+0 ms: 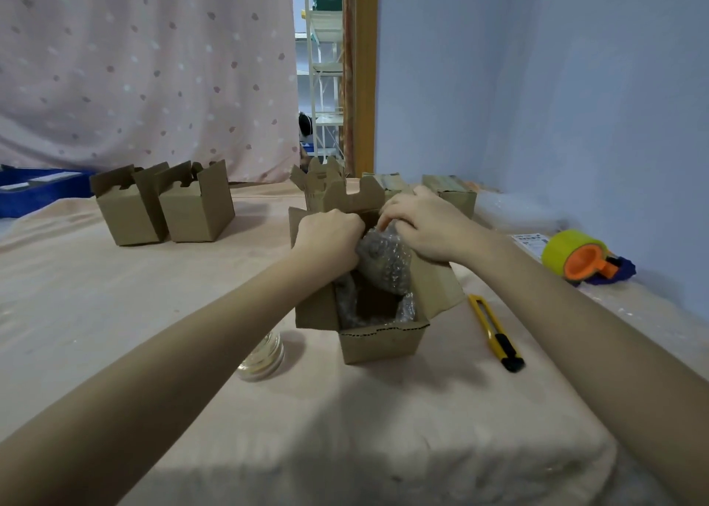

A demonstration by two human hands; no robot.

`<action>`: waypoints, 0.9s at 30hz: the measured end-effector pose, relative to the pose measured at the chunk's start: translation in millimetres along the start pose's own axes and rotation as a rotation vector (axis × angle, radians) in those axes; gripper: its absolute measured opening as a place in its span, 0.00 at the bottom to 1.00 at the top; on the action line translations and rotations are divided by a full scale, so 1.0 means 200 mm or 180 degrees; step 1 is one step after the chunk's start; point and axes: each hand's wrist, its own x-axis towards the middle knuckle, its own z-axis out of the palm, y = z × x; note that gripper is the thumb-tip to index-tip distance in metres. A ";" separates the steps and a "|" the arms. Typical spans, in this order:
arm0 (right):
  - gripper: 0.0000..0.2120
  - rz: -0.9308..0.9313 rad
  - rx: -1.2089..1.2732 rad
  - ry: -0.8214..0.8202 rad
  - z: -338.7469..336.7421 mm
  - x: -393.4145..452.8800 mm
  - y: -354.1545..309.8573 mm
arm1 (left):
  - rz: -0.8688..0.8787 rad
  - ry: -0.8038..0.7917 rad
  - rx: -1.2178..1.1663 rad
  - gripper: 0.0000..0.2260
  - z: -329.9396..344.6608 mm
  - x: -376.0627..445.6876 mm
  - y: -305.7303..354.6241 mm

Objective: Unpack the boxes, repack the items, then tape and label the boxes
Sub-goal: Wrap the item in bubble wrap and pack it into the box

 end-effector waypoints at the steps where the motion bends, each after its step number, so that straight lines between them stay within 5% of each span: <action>1: 0.14 -0.0001 0.0062 -0.0019 -0.01 0.00 0.00 | -0.0004 0.0036 -0.0066 0.06 0.00 -0.01 -0.01; 3: 0.13 0.0021 0.0247 -0.0023 -0.02 -0.02 -0.01 | -0.0034 0.0080 -0.0250 0.06 0.00 -0.02 -0.04; 7: 0.28 -0.0130 -0.0429 -0.0121 -0.02 -0.02 -0.04 | -0.0056 0.0178 -0.0499 0.02 0.00 -0.03 -0.06; 12: 0.16 -0.0157 -0.0717 -0.0208 -0.03 -0.02 -0.05 | -0.0162 0.0318 -0.0513 0.07 0.00 -0.04 -0.06; 18: 0.14 0.0097 -0.0290 -0.0418 -0.06 -0.05 -0.06 | 0.0078 0.0300 -0.0505 0.13 -0.02 -0.05 -0.08; 27: 0.21 0.0207 -0.0336 -0.0332 -0.04 -0.06 -0.05 | 0.0092 0.0174 -0.0571 0.11 -0.03 0.03 -0.09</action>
